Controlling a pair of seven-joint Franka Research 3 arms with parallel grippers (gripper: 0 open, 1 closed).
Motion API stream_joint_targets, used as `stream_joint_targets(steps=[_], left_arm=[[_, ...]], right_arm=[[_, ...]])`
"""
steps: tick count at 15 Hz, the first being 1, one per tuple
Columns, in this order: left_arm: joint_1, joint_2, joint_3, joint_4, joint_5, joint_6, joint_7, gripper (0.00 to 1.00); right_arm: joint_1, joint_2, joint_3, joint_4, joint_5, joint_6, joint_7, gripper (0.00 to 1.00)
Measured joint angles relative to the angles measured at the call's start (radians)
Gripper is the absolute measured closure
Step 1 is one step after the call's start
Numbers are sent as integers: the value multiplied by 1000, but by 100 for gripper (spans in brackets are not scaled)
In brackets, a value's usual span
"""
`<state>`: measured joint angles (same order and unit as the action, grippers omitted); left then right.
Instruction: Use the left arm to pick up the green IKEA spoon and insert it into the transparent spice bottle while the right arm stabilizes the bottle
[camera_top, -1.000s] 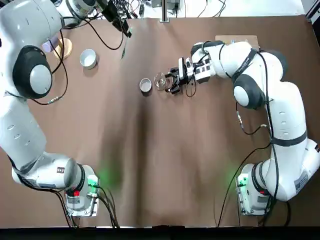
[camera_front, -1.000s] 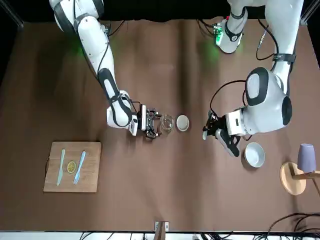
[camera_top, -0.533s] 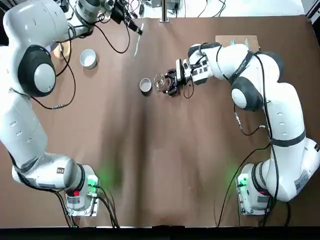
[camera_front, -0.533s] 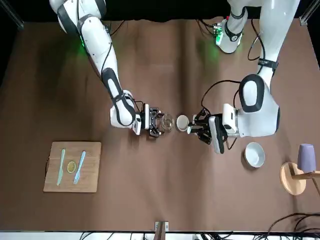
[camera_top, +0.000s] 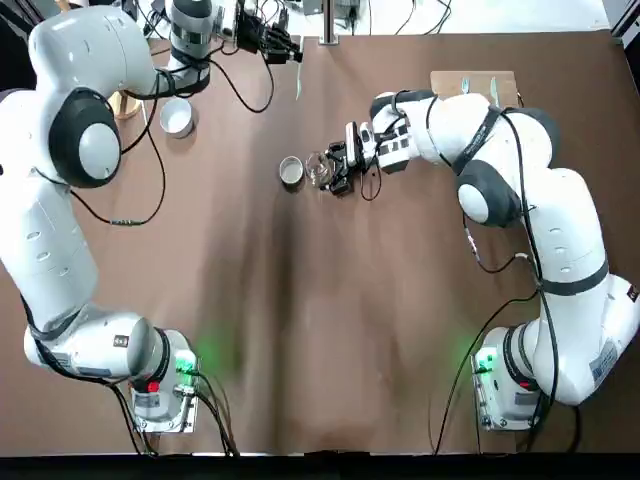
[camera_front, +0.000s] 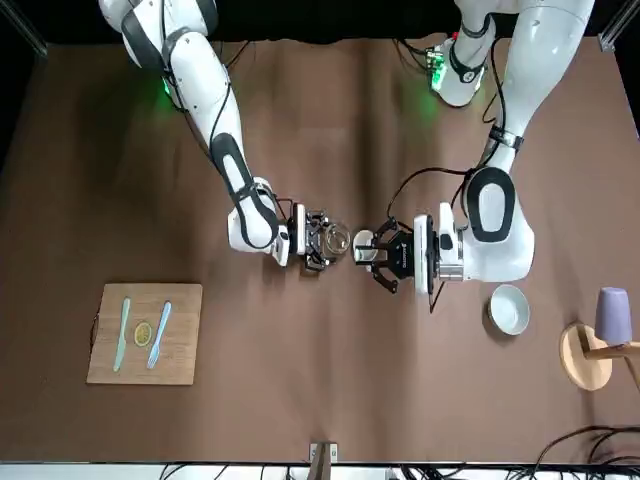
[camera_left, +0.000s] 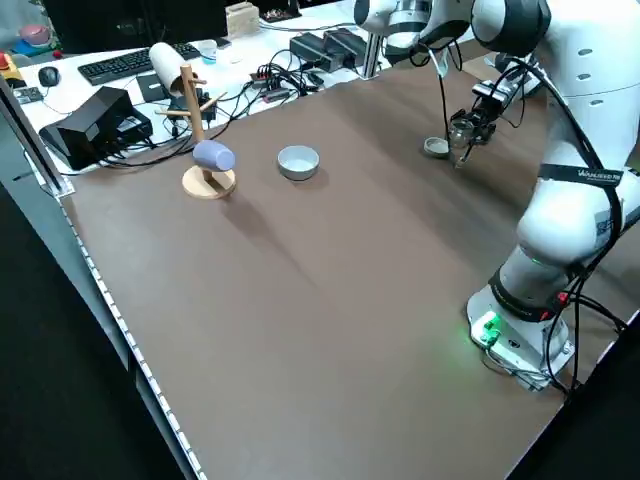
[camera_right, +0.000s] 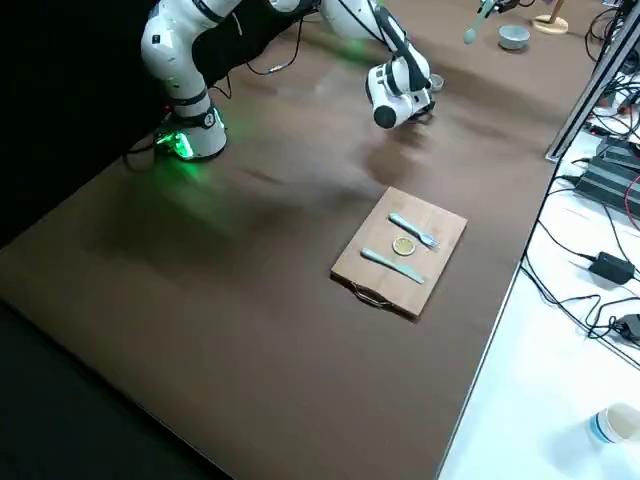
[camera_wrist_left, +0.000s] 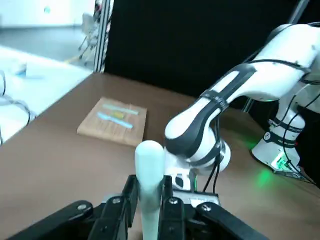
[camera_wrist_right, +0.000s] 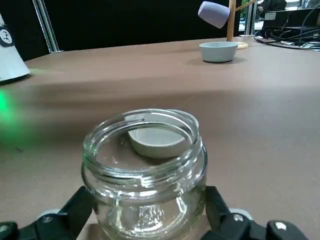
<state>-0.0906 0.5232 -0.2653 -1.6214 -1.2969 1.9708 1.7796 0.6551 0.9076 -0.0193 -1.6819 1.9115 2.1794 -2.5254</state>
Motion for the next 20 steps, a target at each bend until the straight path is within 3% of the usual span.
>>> stream_joint_targets(steps=[8,16,20], left_arm=[[13,105,-9,-26,-127,-248,346,77],[14,138,-13,-166,-141,-334,522,77],[15,153,-12,-194,-141,-334,590,77]], right_arm=[[11,16,0,13,55,0,0,0],[11,16,0,13,55,0,0,0],[11,16,0,13,55,0,0,0]])
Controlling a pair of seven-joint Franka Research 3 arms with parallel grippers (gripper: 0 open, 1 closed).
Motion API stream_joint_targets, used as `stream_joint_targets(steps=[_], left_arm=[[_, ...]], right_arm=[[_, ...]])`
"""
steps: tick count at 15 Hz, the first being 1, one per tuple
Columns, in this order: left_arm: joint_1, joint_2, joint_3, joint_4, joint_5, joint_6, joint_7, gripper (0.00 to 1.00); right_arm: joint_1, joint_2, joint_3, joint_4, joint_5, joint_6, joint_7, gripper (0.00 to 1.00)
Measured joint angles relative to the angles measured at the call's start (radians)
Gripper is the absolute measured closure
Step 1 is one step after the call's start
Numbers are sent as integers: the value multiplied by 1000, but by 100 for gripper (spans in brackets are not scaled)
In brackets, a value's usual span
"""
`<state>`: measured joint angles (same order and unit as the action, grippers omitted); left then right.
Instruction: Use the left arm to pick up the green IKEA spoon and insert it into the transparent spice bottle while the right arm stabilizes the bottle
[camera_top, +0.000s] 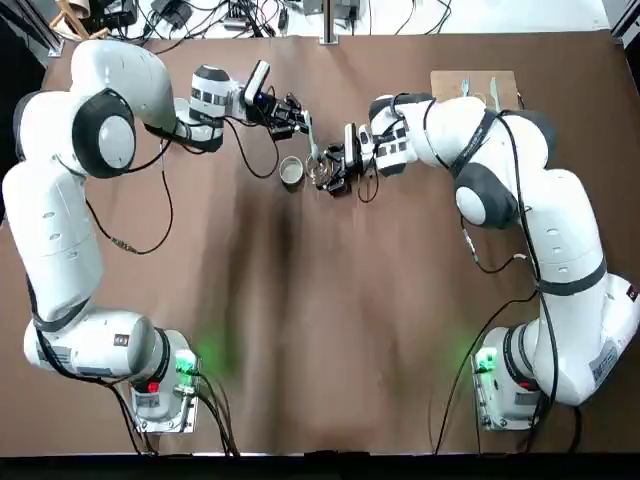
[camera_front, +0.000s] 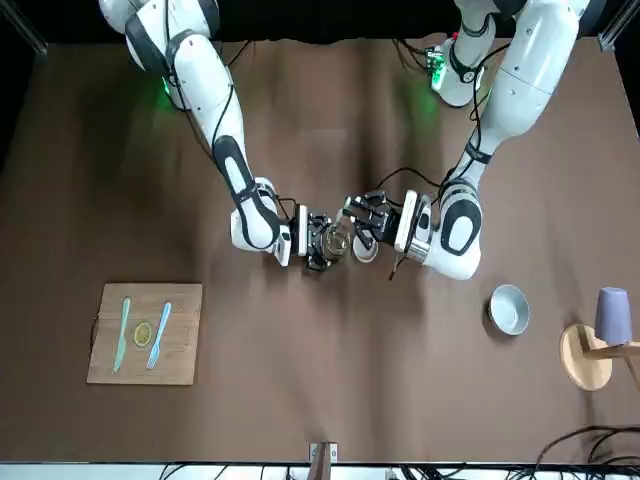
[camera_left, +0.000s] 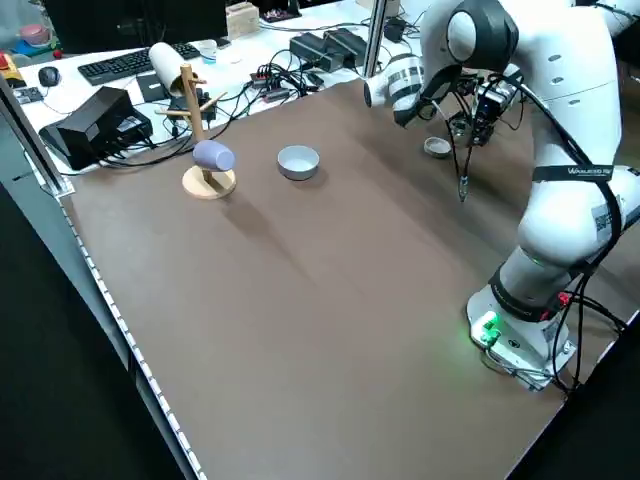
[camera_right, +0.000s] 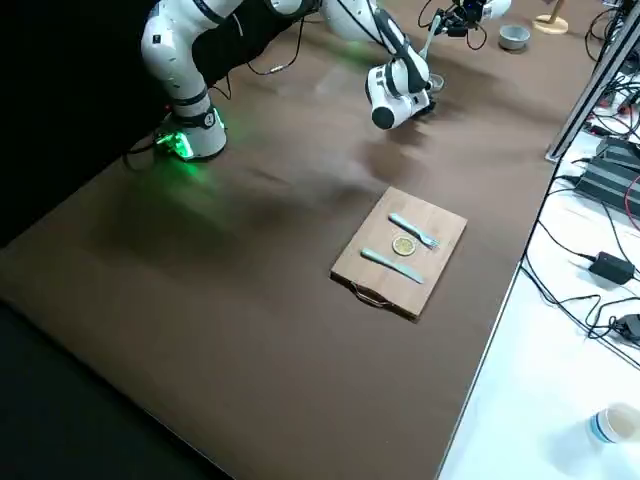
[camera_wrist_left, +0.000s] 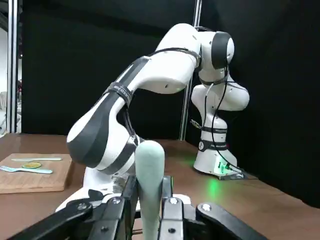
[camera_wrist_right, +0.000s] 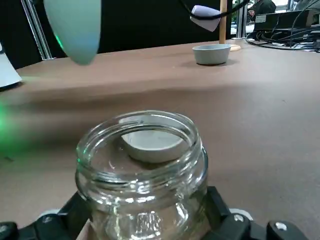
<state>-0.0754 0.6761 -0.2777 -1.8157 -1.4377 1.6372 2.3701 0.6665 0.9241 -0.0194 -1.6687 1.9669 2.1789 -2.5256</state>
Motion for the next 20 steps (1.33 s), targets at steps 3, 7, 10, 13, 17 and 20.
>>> stream_joint_targets(steps=[3,7,10,13,17,20], left_arm=[[-1,30,0,0,0,1,52,77],[-3,61,0,0,0,15,111,77],[-3,84,0,0,0,20,139,77],[-2,91,1,3,0,22,146,77],[-2,103,3,4,0,45,174,77],[-3,121,3,7,0,56,191,77]], right_arm=[[0,0,0,0,0,0,0,0],[0,0,0,0,0,0,0,0],[0,0,0,0,0,0,0,0],[0,0,0,0,0,0,0,0],[0,0,0,0,1,0,0,0],[0,1,0,0,1,0,0,0]])
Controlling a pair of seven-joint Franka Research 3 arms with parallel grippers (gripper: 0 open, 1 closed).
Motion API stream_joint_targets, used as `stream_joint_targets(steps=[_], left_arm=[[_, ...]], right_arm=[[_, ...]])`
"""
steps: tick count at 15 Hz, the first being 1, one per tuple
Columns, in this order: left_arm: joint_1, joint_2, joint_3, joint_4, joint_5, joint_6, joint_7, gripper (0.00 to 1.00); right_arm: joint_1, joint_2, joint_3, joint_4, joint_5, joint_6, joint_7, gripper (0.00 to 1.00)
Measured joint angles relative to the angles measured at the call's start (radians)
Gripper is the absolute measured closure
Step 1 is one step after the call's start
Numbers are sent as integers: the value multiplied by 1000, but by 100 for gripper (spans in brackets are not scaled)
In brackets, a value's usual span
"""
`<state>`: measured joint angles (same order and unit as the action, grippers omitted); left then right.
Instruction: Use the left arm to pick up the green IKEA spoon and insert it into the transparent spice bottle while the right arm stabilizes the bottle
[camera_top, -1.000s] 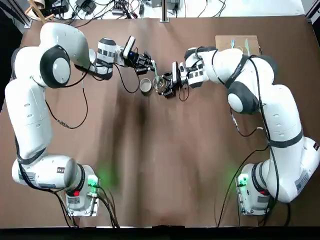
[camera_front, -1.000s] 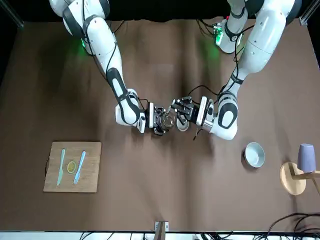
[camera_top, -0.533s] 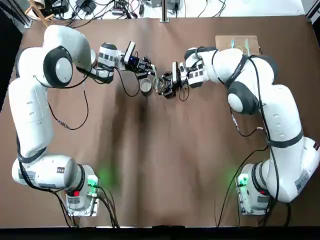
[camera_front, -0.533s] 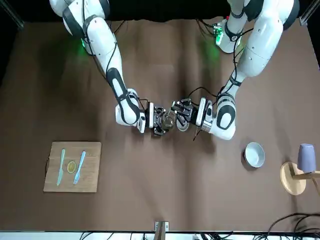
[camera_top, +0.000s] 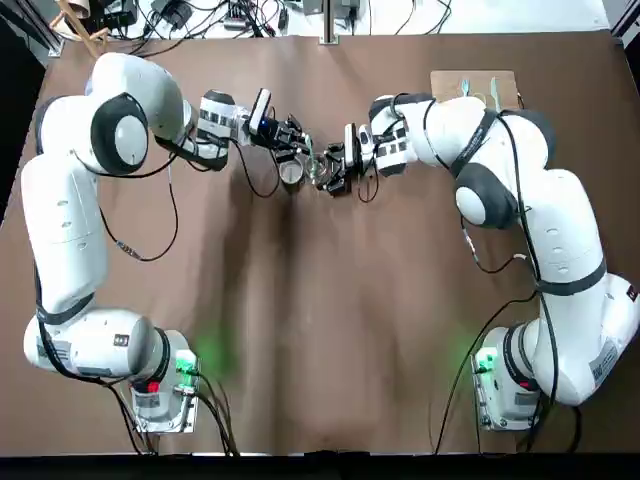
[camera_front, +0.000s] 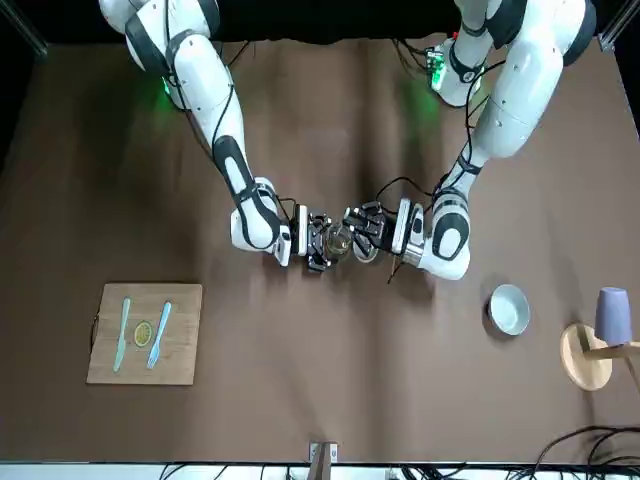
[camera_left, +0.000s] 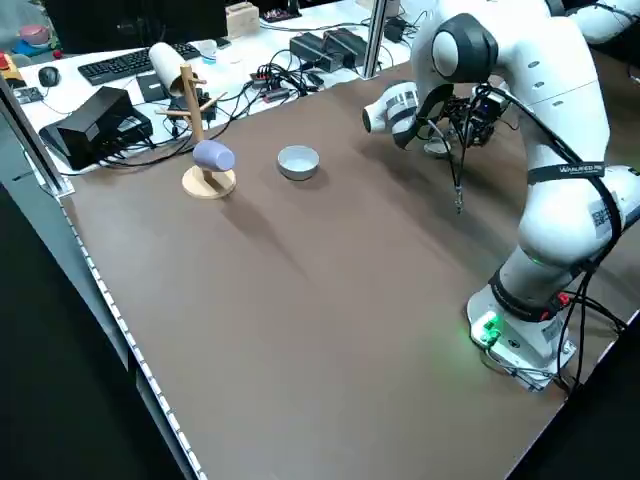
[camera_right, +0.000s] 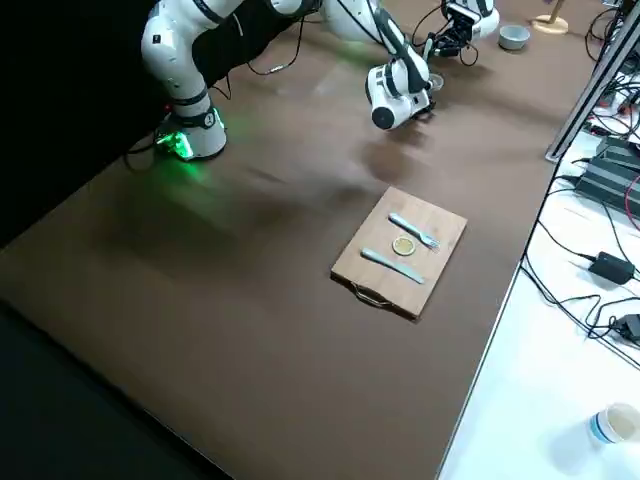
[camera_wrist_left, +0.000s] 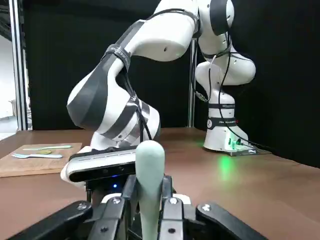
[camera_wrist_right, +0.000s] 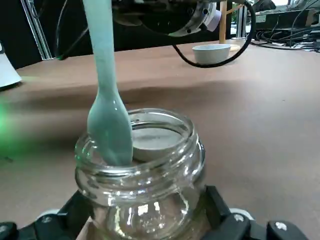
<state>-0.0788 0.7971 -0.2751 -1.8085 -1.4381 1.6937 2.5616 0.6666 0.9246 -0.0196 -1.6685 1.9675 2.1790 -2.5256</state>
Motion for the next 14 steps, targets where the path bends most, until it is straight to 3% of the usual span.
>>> stream_joint_targets(steps=[8,10,14], left_arm=[[-1,32,0,12,0,44,41,77],[-2,33,0,20,0,51,41,64],[-3,33,0,30,15,52,41,27]], right_arm=[[0,0,0,0,1,0,0,0],[0,0,0,0,1,0,0,0],[0,0,0,0,1,0,0,0]])
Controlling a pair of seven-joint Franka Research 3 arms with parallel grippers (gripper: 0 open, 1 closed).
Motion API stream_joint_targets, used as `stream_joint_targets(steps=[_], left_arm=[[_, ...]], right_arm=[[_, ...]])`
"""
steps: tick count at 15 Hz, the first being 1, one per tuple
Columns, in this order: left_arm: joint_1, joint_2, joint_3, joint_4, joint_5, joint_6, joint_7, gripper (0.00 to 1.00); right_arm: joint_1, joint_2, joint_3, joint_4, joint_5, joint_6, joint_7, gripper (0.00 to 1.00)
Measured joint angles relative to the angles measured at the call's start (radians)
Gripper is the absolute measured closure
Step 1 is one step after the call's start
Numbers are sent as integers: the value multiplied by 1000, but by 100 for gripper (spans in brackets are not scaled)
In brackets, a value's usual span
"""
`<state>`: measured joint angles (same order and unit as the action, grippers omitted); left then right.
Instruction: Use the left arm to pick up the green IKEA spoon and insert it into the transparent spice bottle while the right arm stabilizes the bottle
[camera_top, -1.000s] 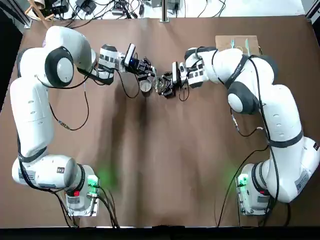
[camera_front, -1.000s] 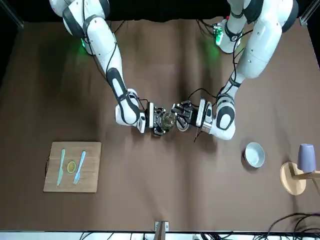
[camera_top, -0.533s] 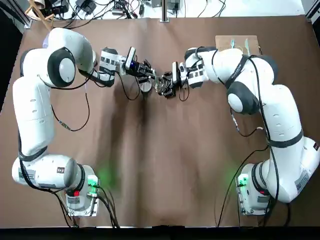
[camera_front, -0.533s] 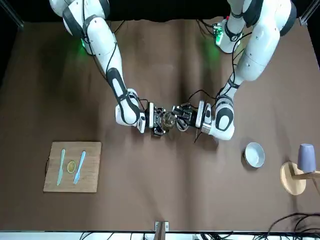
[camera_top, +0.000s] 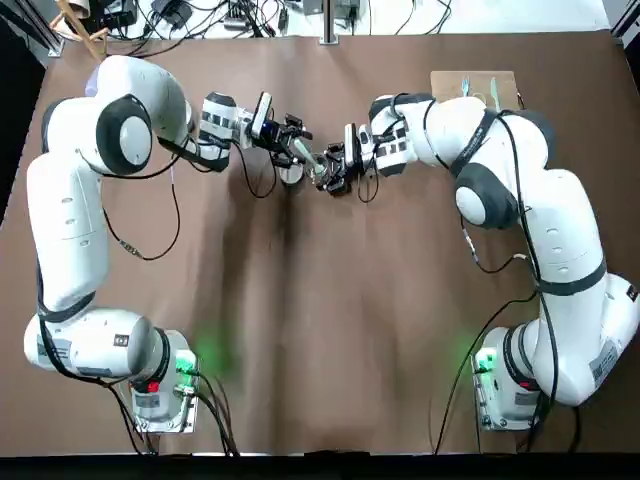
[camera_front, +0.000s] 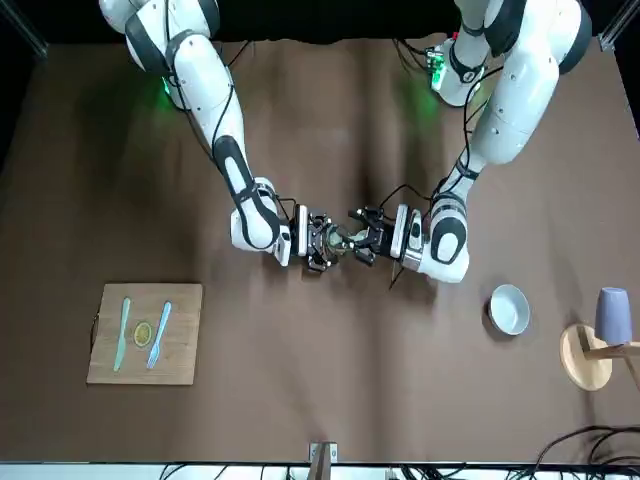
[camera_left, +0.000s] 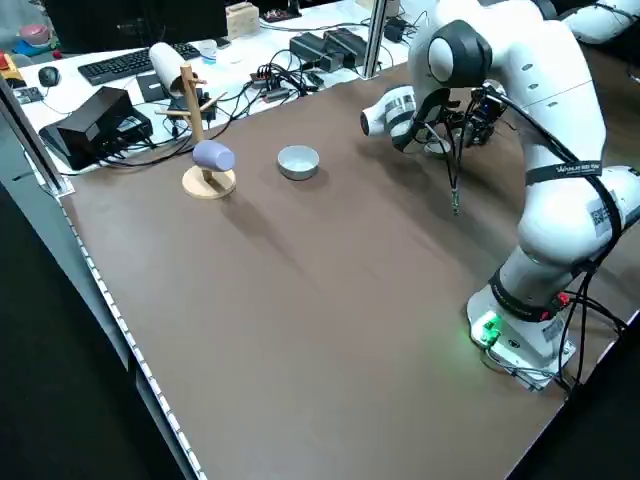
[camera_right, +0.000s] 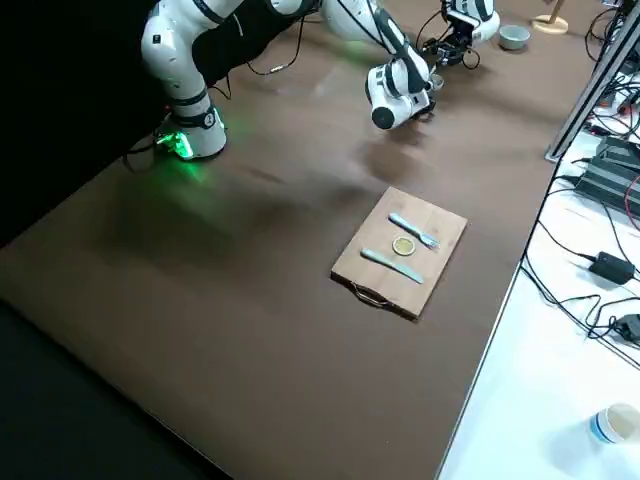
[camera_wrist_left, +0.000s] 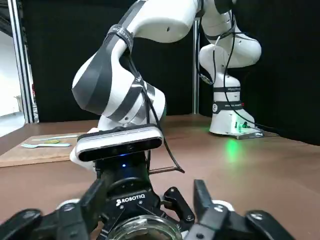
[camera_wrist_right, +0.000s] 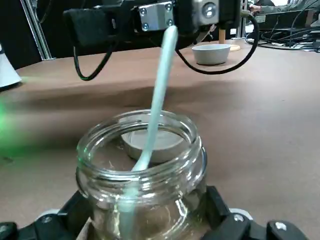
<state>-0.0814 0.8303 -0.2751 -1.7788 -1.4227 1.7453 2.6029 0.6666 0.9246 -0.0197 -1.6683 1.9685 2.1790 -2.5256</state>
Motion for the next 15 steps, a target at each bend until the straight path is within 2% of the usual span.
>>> stream_joint_targets(steps=[3,6,8,13,15], left_arm=[[2,0,0,7,6,0,0,1],[8,-13,0,27,14,0,0,0],[20,-65,1,55,94,0,-53,0],[79,-181,1,119,259,-14,-324,0],[96,-217,1,155,315,-28,-445,0]], right_arm=[[0,0,-1,0,0,0,0,0],[-6,0,-8,0,0,0,0,0],[-34,0,-10,-3,-2,-5,-2,0],[-60,-1,-10,-8,-21,-18,-14,0],[-67,-5,-9,-9,-65,-19,-14,0]])
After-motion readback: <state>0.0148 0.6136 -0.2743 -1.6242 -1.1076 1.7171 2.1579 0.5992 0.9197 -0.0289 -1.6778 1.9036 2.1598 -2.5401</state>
